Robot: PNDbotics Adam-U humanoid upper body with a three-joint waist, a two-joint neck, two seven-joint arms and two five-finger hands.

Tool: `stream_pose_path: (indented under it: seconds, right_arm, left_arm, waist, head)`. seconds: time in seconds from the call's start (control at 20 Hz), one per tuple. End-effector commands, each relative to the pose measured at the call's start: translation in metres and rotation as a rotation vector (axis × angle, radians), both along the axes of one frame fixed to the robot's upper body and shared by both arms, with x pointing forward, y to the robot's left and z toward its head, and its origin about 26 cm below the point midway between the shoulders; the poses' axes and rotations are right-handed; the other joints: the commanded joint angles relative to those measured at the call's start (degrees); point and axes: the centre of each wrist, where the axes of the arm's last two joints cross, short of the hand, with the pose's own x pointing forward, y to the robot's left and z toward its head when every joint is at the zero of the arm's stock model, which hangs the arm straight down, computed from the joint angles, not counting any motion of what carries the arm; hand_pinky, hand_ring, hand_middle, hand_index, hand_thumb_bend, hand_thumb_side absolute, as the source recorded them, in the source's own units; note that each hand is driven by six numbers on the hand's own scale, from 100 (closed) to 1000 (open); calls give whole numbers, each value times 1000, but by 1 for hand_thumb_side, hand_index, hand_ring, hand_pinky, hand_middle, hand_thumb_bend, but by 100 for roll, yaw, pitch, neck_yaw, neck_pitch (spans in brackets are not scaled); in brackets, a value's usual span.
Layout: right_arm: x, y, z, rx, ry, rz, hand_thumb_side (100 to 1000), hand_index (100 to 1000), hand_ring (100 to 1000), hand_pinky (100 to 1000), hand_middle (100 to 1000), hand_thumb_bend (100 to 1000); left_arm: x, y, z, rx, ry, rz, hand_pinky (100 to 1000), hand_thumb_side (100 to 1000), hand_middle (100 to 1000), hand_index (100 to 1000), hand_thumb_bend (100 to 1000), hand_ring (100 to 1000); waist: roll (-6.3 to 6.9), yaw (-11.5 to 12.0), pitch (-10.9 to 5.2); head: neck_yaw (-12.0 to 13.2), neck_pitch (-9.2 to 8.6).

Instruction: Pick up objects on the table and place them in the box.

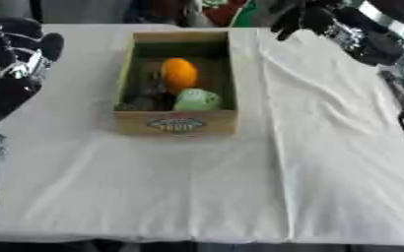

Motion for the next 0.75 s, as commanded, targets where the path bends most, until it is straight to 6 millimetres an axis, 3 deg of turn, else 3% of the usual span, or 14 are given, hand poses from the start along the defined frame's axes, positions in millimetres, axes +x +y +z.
stream_pose_path:
  seconds: [0.05,0.2,0.35,0.4,0.45,0.5,0.55,0.7,0.75]
  right_arm:
    - [-10,7,4,-24,-15,49,722,795,745,690,793,100]
    - [-13,11,-5,-45,20,78,739,802,744,689,791,100]
    - [-13,12,-12,-62,46,97,751,807,742,687,791,100]
    - [-13,12,-13,-68,53,103,751,819,743,688,793,100]
    - [-13,12,-14,-74,56,105,752,829,742,688,793,100]
    - [-13,12,-15,-79,58,107,751,827,742,688,792,100]
    - [-13,12,-16,-85,60,108,751,835,742,687,791,100]
    - [-14,12,-18,-106,64,115,754,835,738,686,786,100]
    - [-14,11,-19,-112,65,117,755,845,736,685,785,100]
  left_arm:
    - [-1,-6,5,65,-37,31,447,566,525,504,729,536]
    - [0,-10,0,108,-38,55,434,560,512,441,799,524]
    - [1,-11,-3,142,-43,96,439,567,518,491,867,527]
    - [1,-11,-4,155,-49,112,439,561,516,458,867,526]
    - [1,-12,-4,170,-58,122,431,546,500,372,835,515]
    - [1,-12,-4,191,-70,131,430,545,498,363,818,513]
    - [1,-13,-5,205,-75,139,424,542,491,350,717,506]
    - [2,-15,-6,226,-80,141,422,500,481,325,669,499]
    - [2,-16,-6,233,-86,137,421,490,477,317,614,497]
  waist:
    - [15,-19,-53]
    - [28,-28,-23]
    - [33,-18,3]
    - [34,-14,7]
    - [37,-17,11]
    - [39,-21,15]
    - [37,-20,18]
    - [38,-20,21]
    - [40,-25,22]
  head:
    - [14,27]
    - [2,27]
    - [-16,27]
    - [-21,27]
    - [-23,27]
    - [-26,27]
    - [-28,27]
    - [-26,27]
    - [-26,27]
